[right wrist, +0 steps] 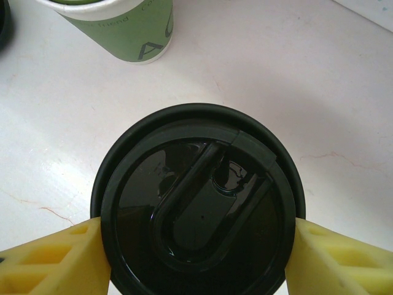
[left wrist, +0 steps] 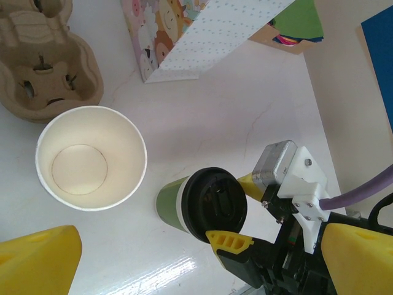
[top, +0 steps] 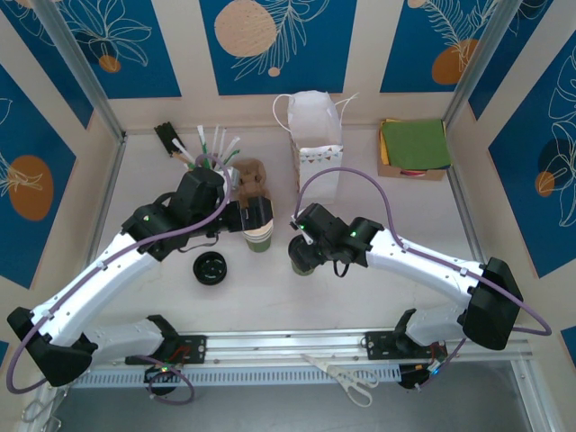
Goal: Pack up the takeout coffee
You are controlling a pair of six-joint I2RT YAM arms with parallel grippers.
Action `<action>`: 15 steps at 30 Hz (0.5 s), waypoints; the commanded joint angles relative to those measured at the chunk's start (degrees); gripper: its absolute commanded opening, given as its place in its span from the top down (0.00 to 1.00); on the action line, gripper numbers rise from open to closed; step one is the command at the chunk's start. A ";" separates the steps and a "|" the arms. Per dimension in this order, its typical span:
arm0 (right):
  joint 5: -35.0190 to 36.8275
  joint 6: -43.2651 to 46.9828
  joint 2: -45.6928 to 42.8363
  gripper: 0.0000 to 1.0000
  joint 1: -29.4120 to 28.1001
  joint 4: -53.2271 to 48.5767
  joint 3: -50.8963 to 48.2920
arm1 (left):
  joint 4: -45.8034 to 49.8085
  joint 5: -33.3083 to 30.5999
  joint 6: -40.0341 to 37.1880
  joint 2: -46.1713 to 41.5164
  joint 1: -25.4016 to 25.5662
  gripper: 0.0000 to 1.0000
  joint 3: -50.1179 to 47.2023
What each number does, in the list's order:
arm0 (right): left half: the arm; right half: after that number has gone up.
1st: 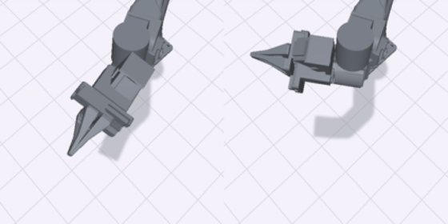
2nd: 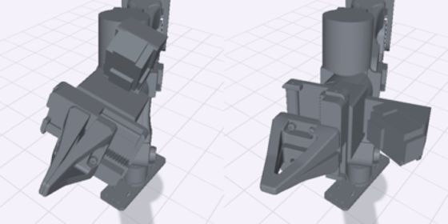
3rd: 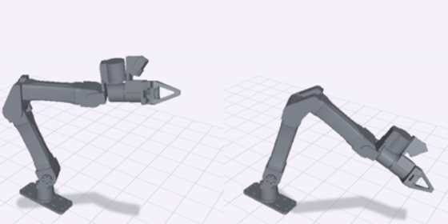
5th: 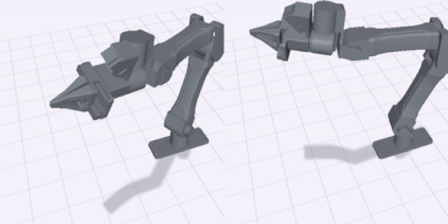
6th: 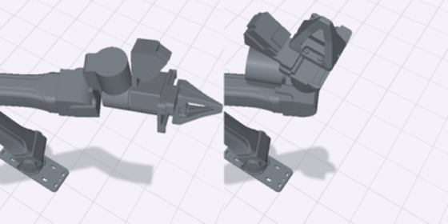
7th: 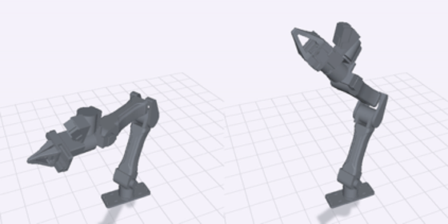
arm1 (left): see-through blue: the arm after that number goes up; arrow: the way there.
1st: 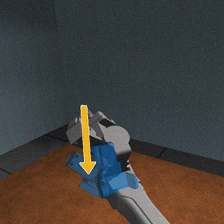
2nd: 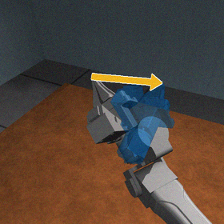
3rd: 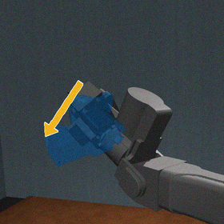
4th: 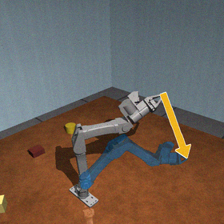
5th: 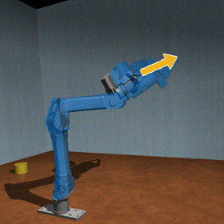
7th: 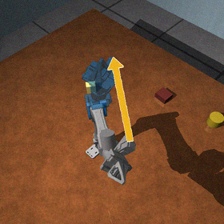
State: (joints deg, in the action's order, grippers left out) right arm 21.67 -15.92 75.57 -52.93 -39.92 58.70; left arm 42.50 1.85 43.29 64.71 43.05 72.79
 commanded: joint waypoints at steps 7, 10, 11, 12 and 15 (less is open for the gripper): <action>-0.16 -0.47 0.81 0.34 -0.85 -0.60 -1.00 | 1.18 0.65 -0.84 -0.20 0.64 0.00 1.21; 0.12 -0.51 0.86 0.34 -1.10 -0.68 -0.97 | 1.14 0.70 -0.84 -0.27 0.64 0.00 1.12; 0.11 -0.50 0.81 0.34 -1.10 -0.68 -0.95 | 1.16 0.70 -0.76 -0.28 0.67 0.00 1.12; 0.16 -0.49 0.79 0.33 -1.11 -0.68 -0.95 | 1.18 0.70 -0.80 -0.28 0.71 0.00 1.04; 0.19 -0.46 0.91 0.32 -1.06 -0.77 -0.95 | 1.16 0.81 -0.75 -0.37 0.67 0.00 1.00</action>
State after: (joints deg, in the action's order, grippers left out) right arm 22.06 -15.99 75.99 -53.65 -39.79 58.41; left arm 42.52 1.87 43.09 64.71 43.05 72.79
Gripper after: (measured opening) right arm 0.682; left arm 0.998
